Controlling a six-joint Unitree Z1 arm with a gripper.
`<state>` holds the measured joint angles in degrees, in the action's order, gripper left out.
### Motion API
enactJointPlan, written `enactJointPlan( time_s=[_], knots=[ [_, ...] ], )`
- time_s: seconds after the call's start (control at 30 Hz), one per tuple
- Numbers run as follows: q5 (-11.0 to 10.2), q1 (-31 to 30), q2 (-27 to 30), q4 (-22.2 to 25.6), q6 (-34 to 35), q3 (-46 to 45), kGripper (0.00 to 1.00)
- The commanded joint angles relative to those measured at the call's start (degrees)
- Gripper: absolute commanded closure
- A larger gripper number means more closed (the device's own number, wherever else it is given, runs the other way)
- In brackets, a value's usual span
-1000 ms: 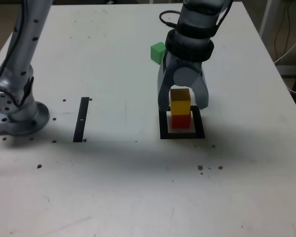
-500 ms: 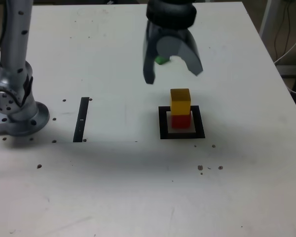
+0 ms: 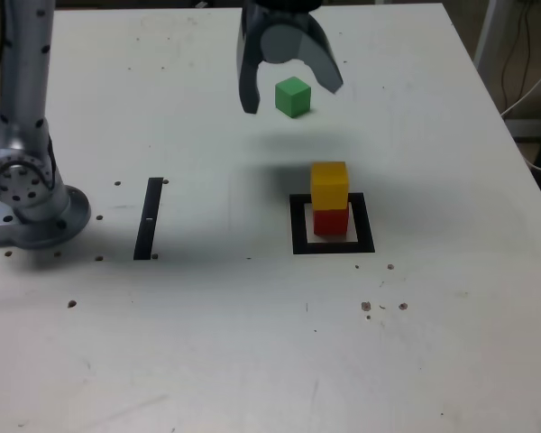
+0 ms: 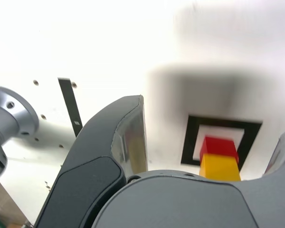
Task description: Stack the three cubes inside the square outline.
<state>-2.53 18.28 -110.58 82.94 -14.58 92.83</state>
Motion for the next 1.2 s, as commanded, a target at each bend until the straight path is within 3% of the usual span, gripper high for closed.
enactJointPlan(
  time_s=[0.0, 0.23, 0.57, 0.83, 1.17],
  knots=[
    [-0.3, 2.0, -1.0, -0.1, -1.5, 0.7, 0.01],
    [-0.7, 9.1, -4.7, 0.3, -6.6, 5.0, 0.01],
    [-1.4, 14.5, -13.2, 2.3, -11.0, 15.3, 0.01],
    [-2.1, 17.3, -17.9, 4.3, -12.5, 22.1, 0.01],
    [-1.5, 17.7, -19.0, 5.1, -11.1, 23.7, 0.01]
  ],
)
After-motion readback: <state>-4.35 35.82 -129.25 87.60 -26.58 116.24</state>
